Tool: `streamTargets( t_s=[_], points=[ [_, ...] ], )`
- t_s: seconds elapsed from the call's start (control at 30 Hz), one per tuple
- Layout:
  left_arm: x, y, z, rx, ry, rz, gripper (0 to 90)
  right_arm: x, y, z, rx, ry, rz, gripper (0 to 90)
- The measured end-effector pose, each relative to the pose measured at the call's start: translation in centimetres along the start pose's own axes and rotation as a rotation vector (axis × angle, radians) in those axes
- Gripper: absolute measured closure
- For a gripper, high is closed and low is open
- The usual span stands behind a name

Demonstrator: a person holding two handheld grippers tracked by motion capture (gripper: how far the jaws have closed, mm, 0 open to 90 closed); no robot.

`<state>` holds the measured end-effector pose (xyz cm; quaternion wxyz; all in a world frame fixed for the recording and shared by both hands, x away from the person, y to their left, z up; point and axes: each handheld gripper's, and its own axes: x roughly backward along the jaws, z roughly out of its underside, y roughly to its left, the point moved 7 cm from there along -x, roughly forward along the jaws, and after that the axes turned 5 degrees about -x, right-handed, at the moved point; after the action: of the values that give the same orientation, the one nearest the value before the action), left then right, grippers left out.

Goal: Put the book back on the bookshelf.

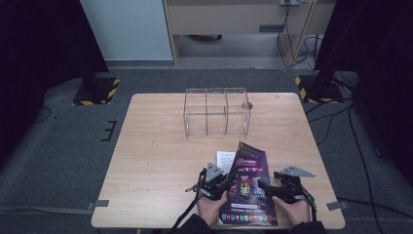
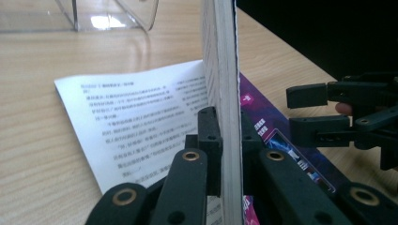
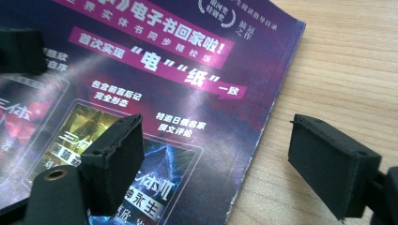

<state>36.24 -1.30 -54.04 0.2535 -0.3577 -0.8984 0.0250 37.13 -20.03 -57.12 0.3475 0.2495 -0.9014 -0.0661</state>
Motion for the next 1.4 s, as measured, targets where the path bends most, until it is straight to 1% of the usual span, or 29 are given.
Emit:
streamTargets(
  t_s=[0.07,0.1,0.13,0.17,0.2,0.23,0.3,0.43,0.67,0.77,0.8,0.83,0.87,0.9,1.0,1.1,1.13,1.17,1.2,1.23,1.3,1.4],
  points=[
    [0.2,-0.2,-0.2,-0.004,-0.009,0.002,84.5,0.1,0.0,0.0,-0.002,-0.001,-0.002,18.2],
    [0.3,-0.3,-0.6,-0.006,-0.023,0.002,84.5,0.3,0.0,-0.2,-0.001,-0.012,-0.010,17.7],
    [0.3,-0.3,-0.6,-0.006,-0.023,0.002,84.5,0.3,0.0,-0.2,-0.001,-0.012,-0.010,17.7],
    [0.6,-0.4,-0.9,-0.009,-0.038,0.004,84.5,0.4,0.0,-0.3,-0.001,-0.018,-0.018,17.5],
    [0.6,-0.4,-0.9,-0.009,-0.038,0.004,84.5,0.4,0.0,-0.3,-0.001,-0.018,-0.018,17.5],
    [0.9,-0.4,-1.3,-0.006,-0.053,0.006,84.5,0.5,0.1,-0.3,-0.003,-0.022,-0.025,17.0],
    [1.0,-0.4,-1.4,-0.005,-0.060,0.005,84.5,0.5,0.1,-0.3,-0.005,-0.021,-0.029,16.8],
    [1.7,-0.4,-2.2,-0.012,-0.083,0.006,84.6,0.6,0.3,-0.3,-0.003,-0.024,-0.044,16.3],
    [2.2,-0.4,-2.7,-0.017,-0.105,0.007,84.6,0.4,0.8,-0.4,-0.002,-0.026,-0.067,15.8],
    [2.4,-0.5,-2.9,-0.014,-0.120,0.019,84.5,0.1,1.1,-0.5,-0.004,-0.024,-0.089,15.6],
    [2.4,-0.5,-2.9,-0.014,-0.120,0.019,84.5,0.1,1.1,-0.5,-0.004,-0.024,-0.089,15.6],
    [2.4,-0.6,-3.0,-0.015,-0.125,0.021,84.5,0.1,1.3,-0.5,-0.009,-0.021,-0.104,15.4],
    [2.4,-0.6,-3.0,-0.015,-0.125,0.021,84.5,0.1,1.3,-0.5,-0.009,-0.021,-0.104,15.4],
    [2.5,-0.6,-3.1,-0.013,-0.129,0.019,84.6,-0.1,1.4,-0.5,-0.008,-0.020,-0.117,15.4],
    [2.7,-0.7,-3.2,-0.018,-0.134,0.018,84.6,-0.1,1.5,-0.4,-0.013,-0.010,-0.127,15.4],
    [2.9,-0.9,-3.5,-0.030,-0.146,0.021,84.5,-0.5,1.6,-0.3,-0.023,0.002,-0.165,14.7],
    [2.9,-0.9,-3.5,-0.030,-0.146,0.021,84.5,-0.5,1.6,-0.3,-0.023,0.002,-0.165,14.7],
    [3.0,-1.0,-3.6,-0.029,-0.154,0.023,84.5,-0.7,1.7,-0.3,-0.033,0.002,-0.190,15.0],
    [3.0,-1.0,-3.6,-0.029,-0.154,0.023,84.6,-0.7,1.7,-0.3,-0.033,0.002,-0.190,15.0],
    [3.0,-1.0,-3.6,-0.032,-0.153,0.024,84.5,-0.8,1.9,-0.2,-0.038,0.007,-0.213,15.4],
    [3.0,-1.1,-3.6,-0.034,-0.156,0.026,84.5,-0.9,2.0,-0.1,-0.046,0.018,-0.244,16.4],
    [2.9,-1.1,-3.6,-0.035,-0.156,0.025,84.5,-1.2,2.5,0.2,-0.092,0.060,-0.314,18.2]
  ],
)
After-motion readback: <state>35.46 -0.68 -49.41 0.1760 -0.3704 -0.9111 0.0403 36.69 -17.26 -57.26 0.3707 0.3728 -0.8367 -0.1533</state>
